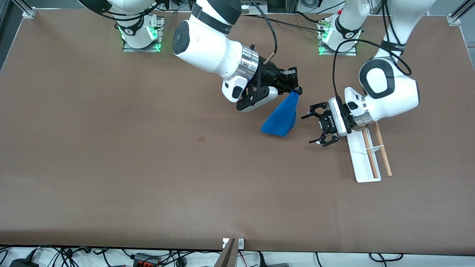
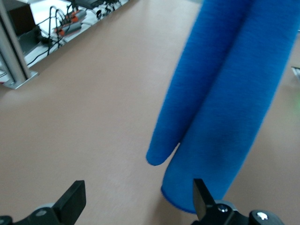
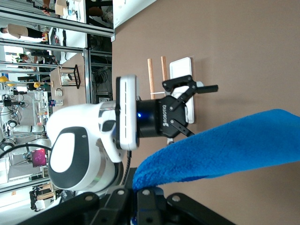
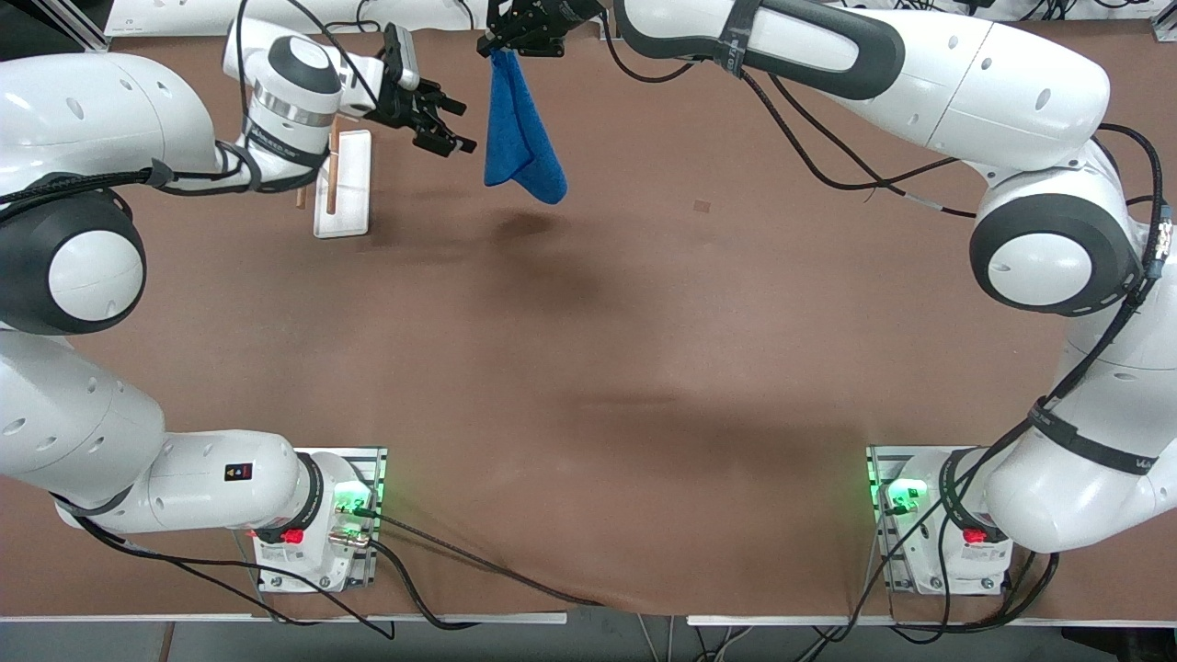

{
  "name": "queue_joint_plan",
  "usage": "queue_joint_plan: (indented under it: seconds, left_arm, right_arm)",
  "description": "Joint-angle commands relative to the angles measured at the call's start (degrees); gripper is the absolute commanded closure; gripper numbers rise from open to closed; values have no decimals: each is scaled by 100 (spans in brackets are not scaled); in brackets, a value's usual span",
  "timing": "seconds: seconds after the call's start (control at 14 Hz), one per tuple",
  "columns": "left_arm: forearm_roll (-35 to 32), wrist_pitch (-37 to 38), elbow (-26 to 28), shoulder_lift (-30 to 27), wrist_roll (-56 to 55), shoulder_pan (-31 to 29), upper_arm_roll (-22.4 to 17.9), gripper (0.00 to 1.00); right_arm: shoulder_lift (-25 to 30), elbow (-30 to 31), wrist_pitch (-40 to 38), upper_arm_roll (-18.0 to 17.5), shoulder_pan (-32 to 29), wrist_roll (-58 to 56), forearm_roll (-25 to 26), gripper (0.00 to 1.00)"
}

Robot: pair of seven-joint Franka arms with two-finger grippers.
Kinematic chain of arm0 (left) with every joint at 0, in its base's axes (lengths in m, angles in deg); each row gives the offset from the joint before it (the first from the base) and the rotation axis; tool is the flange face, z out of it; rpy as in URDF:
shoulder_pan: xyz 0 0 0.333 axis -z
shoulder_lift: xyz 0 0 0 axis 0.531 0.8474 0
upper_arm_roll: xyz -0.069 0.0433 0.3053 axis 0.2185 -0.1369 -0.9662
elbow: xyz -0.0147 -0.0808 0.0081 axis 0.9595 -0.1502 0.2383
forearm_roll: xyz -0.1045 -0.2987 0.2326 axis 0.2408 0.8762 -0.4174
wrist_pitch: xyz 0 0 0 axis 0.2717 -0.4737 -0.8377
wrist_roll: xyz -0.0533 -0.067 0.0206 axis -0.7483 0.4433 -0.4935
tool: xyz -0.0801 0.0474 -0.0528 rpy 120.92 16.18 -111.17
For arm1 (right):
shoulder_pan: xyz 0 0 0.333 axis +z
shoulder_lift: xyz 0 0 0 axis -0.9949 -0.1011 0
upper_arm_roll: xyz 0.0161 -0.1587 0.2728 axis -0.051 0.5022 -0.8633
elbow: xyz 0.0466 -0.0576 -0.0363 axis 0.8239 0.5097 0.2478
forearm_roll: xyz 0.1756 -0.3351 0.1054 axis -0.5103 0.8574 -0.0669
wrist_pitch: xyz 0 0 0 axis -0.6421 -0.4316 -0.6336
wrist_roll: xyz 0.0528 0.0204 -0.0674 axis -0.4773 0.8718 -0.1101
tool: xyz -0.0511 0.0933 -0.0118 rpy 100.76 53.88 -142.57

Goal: Pass towel and hang on rack
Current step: 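Hold the towel up while the left gripper reaches toward it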

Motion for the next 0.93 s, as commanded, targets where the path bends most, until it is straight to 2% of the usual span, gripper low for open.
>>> queue_joint_plan:
  seconds: [0.0, 0.5, 0.86]
  left_arm:
    - [308, -67, 96, 49, 391, -13, 123, 0]
    - [343, 266, 492, -73, 952, -232, 194, 0]
    - [947, 399, 562, -92, 1436, -163, 202, 0]
  right_arm:
    - [-4, -16, 20, 13, 42, 62, 104, 100]
    - [-13, -7, 29, 13, 42, 70, 104, 100]
    - [-13, -7, 29, 13, 42, 70, 104, 100]
